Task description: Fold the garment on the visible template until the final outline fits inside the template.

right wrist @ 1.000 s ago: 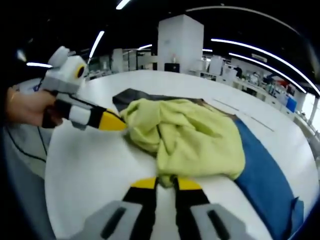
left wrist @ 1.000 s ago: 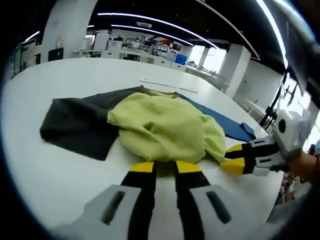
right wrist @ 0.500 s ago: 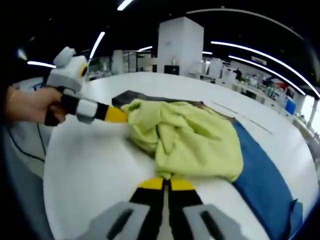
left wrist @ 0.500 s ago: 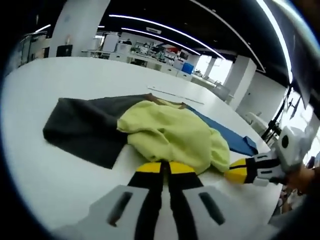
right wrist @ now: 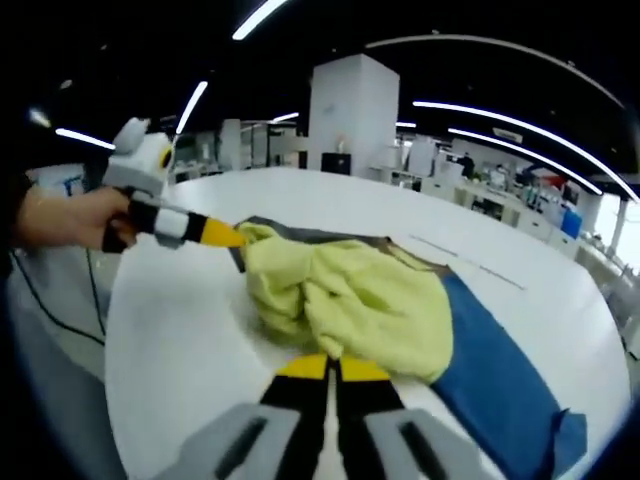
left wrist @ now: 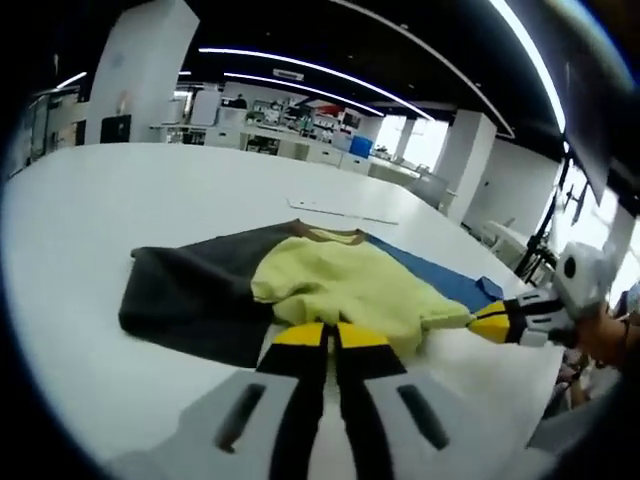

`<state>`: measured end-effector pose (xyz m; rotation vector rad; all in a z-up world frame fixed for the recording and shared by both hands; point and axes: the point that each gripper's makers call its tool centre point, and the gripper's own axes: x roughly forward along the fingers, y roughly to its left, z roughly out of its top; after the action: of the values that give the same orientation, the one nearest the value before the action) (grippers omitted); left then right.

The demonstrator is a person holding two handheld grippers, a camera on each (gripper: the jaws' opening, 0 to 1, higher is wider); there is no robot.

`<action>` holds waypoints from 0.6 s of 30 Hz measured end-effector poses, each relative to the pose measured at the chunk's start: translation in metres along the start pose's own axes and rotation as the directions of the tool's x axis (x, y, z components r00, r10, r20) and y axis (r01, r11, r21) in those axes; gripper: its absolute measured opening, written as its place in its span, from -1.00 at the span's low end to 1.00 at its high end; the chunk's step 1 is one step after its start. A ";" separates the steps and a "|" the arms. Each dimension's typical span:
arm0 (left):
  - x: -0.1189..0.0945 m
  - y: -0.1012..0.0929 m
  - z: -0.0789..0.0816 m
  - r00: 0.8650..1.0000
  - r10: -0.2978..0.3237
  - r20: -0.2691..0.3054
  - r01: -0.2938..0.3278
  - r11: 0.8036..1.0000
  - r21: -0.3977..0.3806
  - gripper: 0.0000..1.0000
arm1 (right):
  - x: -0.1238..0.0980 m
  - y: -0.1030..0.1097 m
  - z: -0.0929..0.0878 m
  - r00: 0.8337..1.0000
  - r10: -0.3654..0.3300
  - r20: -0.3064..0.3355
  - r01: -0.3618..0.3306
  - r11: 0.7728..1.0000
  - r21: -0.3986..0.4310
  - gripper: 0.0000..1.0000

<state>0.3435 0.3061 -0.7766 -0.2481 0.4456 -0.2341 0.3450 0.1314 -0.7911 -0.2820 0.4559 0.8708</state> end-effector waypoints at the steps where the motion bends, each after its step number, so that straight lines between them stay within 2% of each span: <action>1: -0.002 -0.001 0.000 1.000 -0.001 0.001 0.001 1.000 0.003 -1.00 | -0.003 -0.001 0.003 1.000 -0.004 0.008 0.004 1.000 0.003 -1.00; 9: -0.020 -0.003 0.006 1.000 -0.014 0.016 0.013 0.999 0.038 -1.00 | -0.028 -0.008 0.021 0.998 -0.034 0.054 0.032 0.999 0.032 -1.00; 11: -0.023 -0.001 0.007 1.000 -0.015 0.015 0.014 0.998 0.054 -1.00 | -0.032 -0.010 0.025 0.997 -0.031 0.076 0.025 0.996 0.082 -1.00; 14: -0.028 0.002 0.009 1.000 -0.016 0.011 0.015 0.997 0.075 -1.00 | -0.037 -0.013 0.027 0.997 -0.029 0.076 0.019 0.992 0.123 -1.00; 18: -0.035 0.003 0.012 0.999 -0.039 0.007 0.038 0.994 0.100 -1.00 | -0.045 -0.020 0.029 0.997 -0.044 0.070 0.034 0.991 0.129 -1.00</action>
<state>0.3184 0.3211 -0.7532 -0.1596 0.4193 -0.2919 0.3433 0.1014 -0.7431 -0.1404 0.4356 0.8073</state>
